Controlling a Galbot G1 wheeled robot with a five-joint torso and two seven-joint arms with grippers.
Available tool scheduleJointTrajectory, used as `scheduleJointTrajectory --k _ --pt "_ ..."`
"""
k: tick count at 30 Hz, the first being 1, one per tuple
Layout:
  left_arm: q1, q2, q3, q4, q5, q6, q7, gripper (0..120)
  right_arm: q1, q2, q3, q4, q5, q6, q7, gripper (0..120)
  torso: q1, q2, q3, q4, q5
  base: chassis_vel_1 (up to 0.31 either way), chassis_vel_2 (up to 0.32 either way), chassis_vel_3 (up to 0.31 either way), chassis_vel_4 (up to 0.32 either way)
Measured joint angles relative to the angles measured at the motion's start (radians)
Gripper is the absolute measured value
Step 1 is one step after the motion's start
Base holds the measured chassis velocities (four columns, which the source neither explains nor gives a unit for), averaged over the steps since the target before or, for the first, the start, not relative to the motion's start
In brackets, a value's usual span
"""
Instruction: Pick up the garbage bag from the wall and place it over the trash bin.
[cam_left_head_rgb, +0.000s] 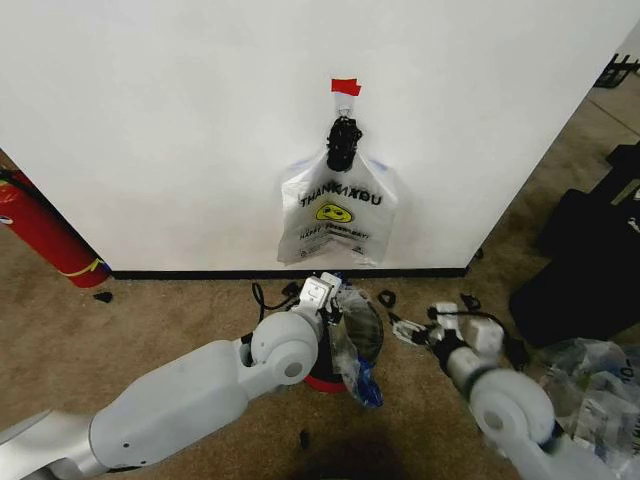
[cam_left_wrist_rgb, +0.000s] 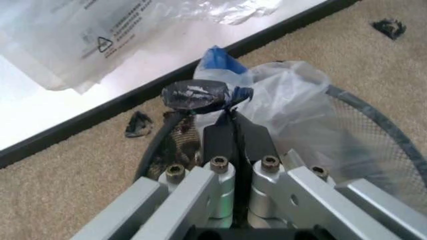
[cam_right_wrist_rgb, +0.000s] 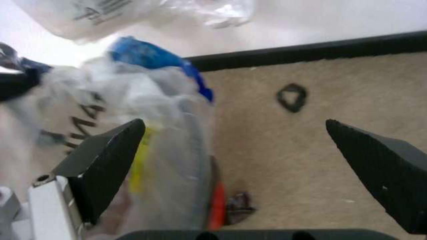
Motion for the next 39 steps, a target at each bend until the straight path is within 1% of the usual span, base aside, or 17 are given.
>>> scheduleJointTrajectory --k 2,4,6,7,12,13,15,17,19,30,34,35,36,39 --pt "0.003 0.011 -0.006 -0.007 -0.002 0.0 0.002 0 0.045 0.014 -0.025 -0.005 0.079 -0.052 0.059 100 0.0 0.0 0.0 0.0002 0.0 0.0 0.0 0.0 0.0" --pt "0.009 0.017 -0.01 -0.014 -0.002 0.0 0.003 0 0.08 0.03 -0.046 -0.014 0.147 -0.076 0.128 100 0.0 0.0 0.0 0.0001 -0.0001 0.0 0.0 0.0 0.0" --pt "0.015 0.019 -0.013 -0.019 -0.001 0.0 0.005 0 0.112 0.047 -0.069 -0.027 0.205 -0.08 0.196 100 0.0 0.0 0.0 0.0 0.0 0.0 0.0 0.0 0.0" --pt "0.015 0.019 -0.013 -0.019 -0.001 0.0 0.005 0 0.112 0.047 -0.069 -0.027 0.205 -0.08 0.196 100 0.0 0.0 0.0 0.0 0.0 0.0 0.0 0.0 0.0" --pt "0.026 0.027 -0.023 -0.021 0.001 0.0 0.005 0 0.169 0.082 -0.127 -0.064 0.284 -0.081 0.341 100 0.0 0.0 0.0 0.0001 -0.0001 0.0 0.0 0.0 0.0" --pt "0.026 0.027 -0.023 -0.021 0.001 0.0 0.005 0 0.169 0.082 -0.127 -0.064 0.284 -0.081 0.341 100 0.0 0.0 0.0 0.0001 -0.0001 0.0 0.0 0.0 0.0" --pt "0.033 0.029 -0.026 -0.022 0.002 -0.001 0.005 0 0.183 0.097 -0.138 -0.084 0.339 -0.081 0.413 100 0.0 0.0 0.0 0.0001 -0.0001 0.0 0.0 0.0 0.0" --pt "0.039 0.029 -0.028 -0.022 0.005 -0.001 0.006 0 0.191 0.106 -0.146 -0.098 0.375 -0.081 0.452 100 0.0 0.0 0.0 0.0001 -0.0001 0.0 0.0 0.0 0.0" --pt "0.043 0.027 -0.029 -0.022 0.008 -0.002 0.008 0 0.195 0.11 -0.155 -0.109 0.398 -0.08 0.469 100 0.0 0.0 0.0 0.0 -0.0001 0.0 0.0 0.0 0.0" --pt "0.036 0.017 -0.023 -0.014 0.015 -0.004 0.012 0 0.22 0.128 -0.177 -0.162 0.411 -0.078 0.487 100 0.0 0.0 0.0 0.0 -0.0001 0.0 0.0 0.0 0.0" --pt "0.036 0.014 -0.023 -0.013 0.015 -0.004 0.012 0 0.23 0.131 -0.178 -0.183 0.419 -0.078 0.48 88 0.0 0.0 0.0 0.0 -0.0001 0.0 0.0 0.0 0.0" --pt "0.036 0.014 -0.023 -0.013 0.015 -0.004 0.012 0 0.23 0.131 -0.178 -0.183 0.419 -0.078 0.48 88 0.0 0.0 0.0 0.0 -0.0001 0.0 0.0 0.0 0.0" --pt "0.037 0.013 -0.025 -0.013 0.015 -0.005 0.012 0 0.237 0.133 -0.18 -0.192 0.423 -0.078 0.478 81 0.0 0.0 0.0 0.0 0.0 0.0 0.0 0.0 0.0" --pt "0.045 0.013 -0.028 -0.013 0.014 -0.005 0.013 0 0.252 0.137 -0.191 -0.205 0.426 -0.077 0.477 70 0.0 0.0 0.0 0.0002 -0.0001 0.0 0.0 0.0 0.0"
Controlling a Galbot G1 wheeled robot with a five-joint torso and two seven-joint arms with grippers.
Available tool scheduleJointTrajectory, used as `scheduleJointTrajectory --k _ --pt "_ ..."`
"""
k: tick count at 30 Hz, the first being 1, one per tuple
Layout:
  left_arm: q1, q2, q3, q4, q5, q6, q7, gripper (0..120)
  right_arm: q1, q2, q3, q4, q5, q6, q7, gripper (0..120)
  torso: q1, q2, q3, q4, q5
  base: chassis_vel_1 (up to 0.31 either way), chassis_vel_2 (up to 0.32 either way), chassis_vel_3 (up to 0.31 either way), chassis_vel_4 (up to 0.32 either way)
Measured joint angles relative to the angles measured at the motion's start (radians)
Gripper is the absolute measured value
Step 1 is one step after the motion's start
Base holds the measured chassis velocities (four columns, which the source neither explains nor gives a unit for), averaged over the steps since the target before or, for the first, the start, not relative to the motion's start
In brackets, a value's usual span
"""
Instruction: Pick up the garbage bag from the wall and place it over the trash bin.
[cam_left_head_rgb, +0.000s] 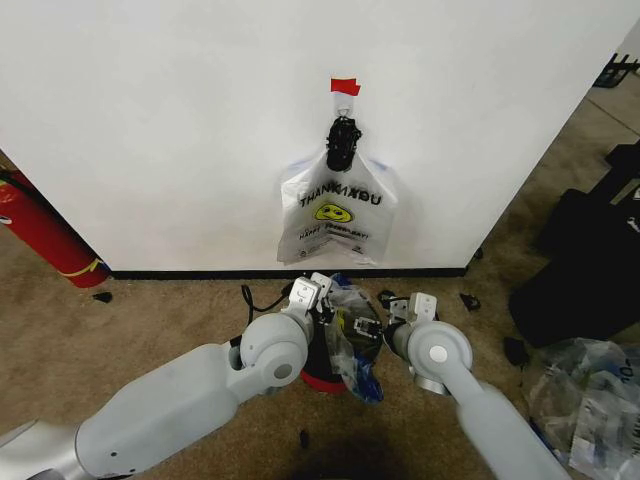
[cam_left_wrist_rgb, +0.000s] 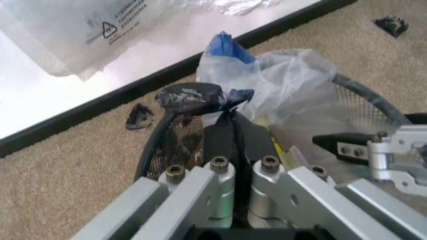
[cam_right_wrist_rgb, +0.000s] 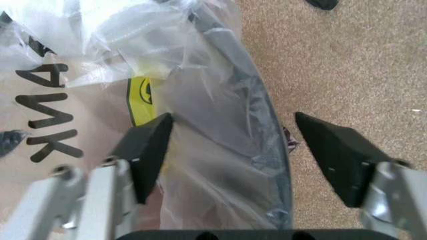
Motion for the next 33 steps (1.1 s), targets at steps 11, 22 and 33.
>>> scheduleJointTrajectory --k 11,22,33 --pt "0.014 0.007 -0.009 -0.004 -0.001 0.0 0.001 0 0.004 0.014 -0.012 -0.026 -0.015 0.001 0.005 30 0.0 0.0 0.0 0.0 0.0001 0.0 0.0 0.0 0.0" --pt "0.017 0.003 -0.01 -0.002 -0.005 -0.001 0.003 0 0.001 0.026 -0.012 -0.035 -0.026 0.004 0.021 0 0.0 0.0 0.0 -0.0001 0.0001 0.0 0.0 0.0 0.0" --pt "0.02 0.02 -0.029 -0.015 -0.013 -0.001 0.003 0 -0.056 0.051 0.045 -0.002 -0.083 0.006 -0.02 0 0.0 0.0 0.0 -0.0002 0.0001 0.0 0.0 0.0 0.0"
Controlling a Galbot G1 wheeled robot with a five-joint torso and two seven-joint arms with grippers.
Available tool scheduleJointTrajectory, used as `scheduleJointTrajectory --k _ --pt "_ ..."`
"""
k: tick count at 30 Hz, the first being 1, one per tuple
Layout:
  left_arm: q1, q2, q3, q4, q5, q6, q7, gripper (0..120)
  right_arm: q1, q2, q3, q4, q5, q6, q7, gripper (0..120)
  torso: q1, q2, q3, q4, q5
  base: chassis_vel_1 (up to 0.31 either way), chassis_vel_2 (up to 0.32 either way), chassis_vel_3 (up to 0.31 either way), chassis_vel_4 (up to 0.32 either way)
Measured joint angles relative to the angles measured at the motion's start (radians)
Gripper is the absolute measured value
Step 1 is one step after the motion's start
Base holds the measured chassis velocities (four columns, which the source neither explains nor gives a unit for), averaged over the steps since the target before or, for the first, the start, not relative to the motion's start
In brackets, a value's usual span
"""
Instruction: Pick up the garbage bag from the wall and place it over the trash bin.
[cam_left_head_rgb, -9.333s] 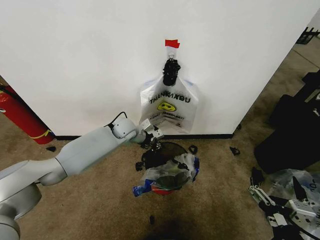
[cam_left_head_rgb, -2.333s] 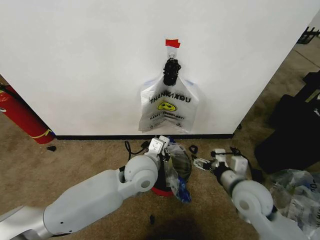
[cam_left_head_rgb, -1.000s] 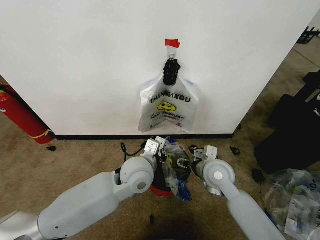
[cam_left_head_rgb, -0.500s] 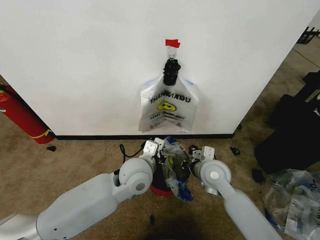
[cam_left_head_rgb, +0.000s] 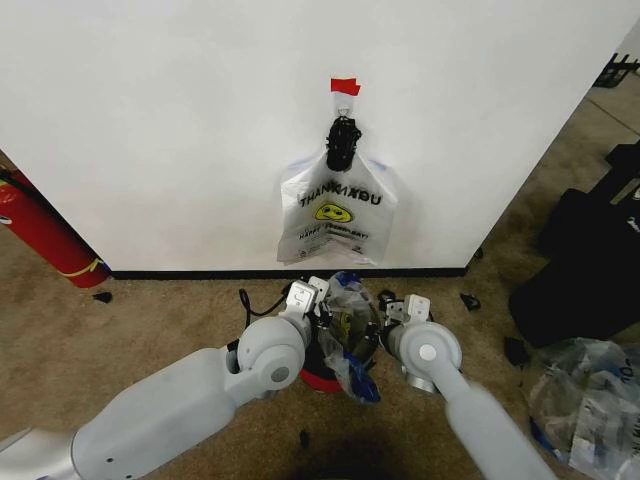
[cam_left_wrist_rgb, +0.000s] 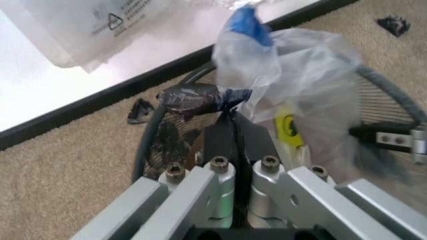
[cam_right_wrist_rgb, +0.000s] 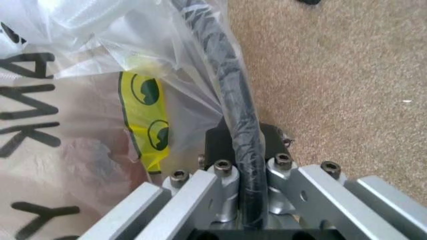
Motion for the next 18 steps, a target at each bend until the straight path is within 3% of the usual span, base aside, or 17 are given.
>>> scheduleJointTrajectory --k 18 --pt "0.032 0.12 -0.108 -0.033 -0.032 -0.012 0.027 0 -0.185 -0.009 0.156 0.081 -0.121 0.087 -0.274 0 0.0 0.0 0.0 0.0001 0.0 0.0 0.0 0.0 0.0"
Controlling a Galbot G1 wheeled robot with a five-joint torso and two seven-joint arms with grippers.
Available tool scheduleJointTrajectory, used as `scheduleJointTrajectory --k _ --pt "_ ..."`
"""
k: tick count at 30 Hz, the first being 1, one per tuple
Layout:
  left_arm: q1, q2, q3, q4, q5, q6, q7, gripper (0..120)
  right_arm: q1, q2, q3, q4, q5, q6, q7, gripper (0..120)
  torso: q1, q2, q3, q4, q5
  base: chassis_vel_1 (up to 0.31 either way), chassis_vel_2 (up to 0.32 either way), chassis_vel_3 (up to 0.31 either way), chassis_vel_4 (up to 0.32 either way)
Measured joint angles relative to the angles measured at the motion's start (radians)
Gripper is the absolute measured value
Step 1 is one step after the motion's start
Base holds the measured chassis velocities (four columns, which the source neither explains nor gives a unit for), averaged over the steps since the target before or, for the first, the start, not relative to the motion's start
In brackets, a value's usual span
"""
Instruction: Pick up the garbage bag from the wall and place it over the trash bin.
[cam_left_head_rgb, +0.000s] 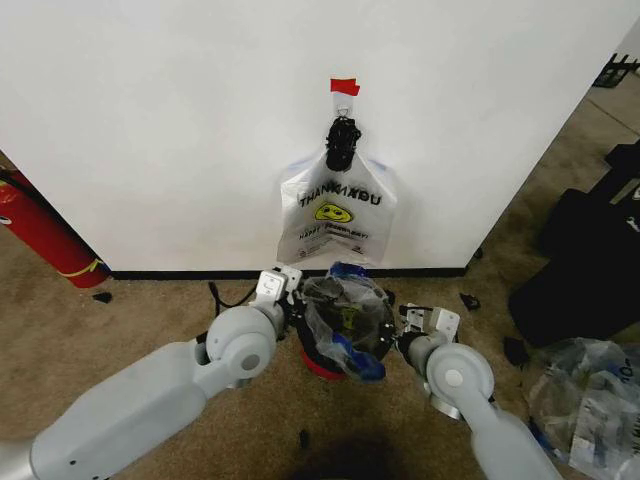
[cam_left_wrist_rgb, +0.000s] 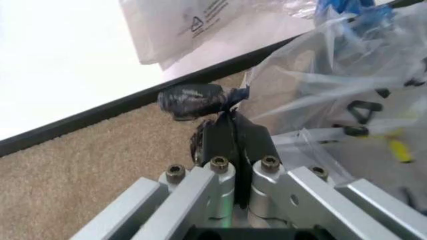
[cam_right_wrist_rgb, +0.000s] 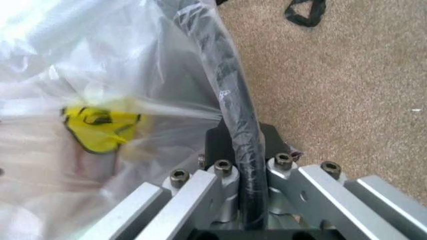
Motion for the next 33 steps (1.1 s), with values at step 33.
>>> scheduleJointTrajectory --k 33 --pt "0.161 0.07 -0.18 -0.085 -0.066 -0.02 0.105 30 -0.14 0.051 0.147 0.114 0.005 0.07 -0.087 0 0.0 0.0 0.0 0.0 0.0001 0.0 0.0 0.0 0.0"
